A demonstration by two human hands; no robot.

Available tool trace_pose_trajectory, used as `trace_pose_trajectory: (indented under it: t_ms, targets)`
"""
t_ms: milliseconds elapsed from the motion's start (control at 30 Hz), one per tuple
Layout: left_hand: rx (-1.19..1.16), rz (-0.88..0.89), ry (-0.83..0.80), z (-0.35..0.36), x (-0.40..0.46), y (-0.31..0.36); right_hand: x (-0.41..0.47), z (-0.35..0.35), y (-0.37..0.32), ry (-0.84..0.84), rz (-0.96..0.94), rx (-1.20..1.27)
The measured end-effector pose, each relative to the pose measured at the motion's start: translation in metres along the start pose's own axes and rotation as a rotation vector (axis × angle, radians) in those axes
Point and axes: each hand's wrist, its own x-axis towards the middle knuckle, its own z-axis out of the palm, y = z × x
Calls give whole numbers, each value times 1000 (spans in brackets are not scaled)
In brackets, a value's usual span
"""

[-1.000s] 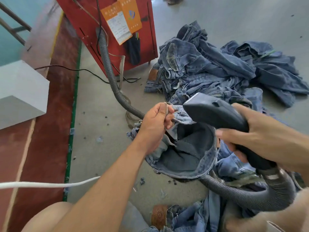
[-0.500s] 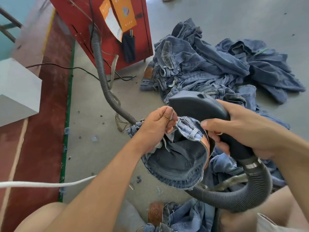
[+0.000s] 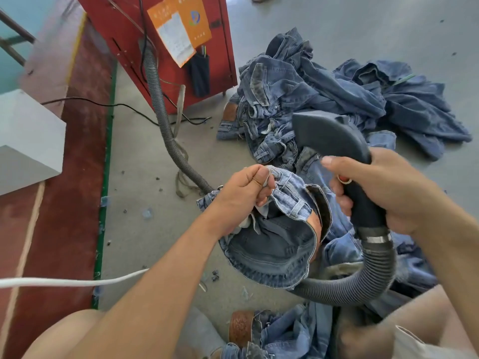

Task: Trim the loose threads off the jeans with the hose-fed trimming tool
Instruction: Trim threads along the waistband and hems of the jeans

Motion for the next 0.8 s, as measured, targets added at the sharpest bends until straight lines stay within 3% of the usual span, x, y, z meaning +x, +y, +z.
trace_pose_trajectory:
  t_ms: [100, 267, 367, 533, 633, 700, 733, 800]
  targets:
    - [-5, -7, 60, 1, 1, 4, 0, 4, 15, 123, -6, -172]
    - [-105, -51, 308, 12, 5, 21, 7, 45, 40, 236, -10, -486]
    - [-213, -83, 365, 22, 4, 31, 21, 62, 45, 361, -132, -498]
    - [-243, -106, 389, 21, 3, 39, 46, 60, 48, 400, -86, -660]
    - [116, 77, 359, 12, -2, 27, 53, 56, 46, 367, -39, -576]
    - [507, 235, 469, -4, -4, 13, 56, 49, 42, 334, -1, -341]
    - [625, 226, 588, -14, -5, 2, 56, 45, 38, 322, 27, -196]
    - [509, -5, 781, -28, -12, -19, 53, 38, 30, 295, 110, 29]
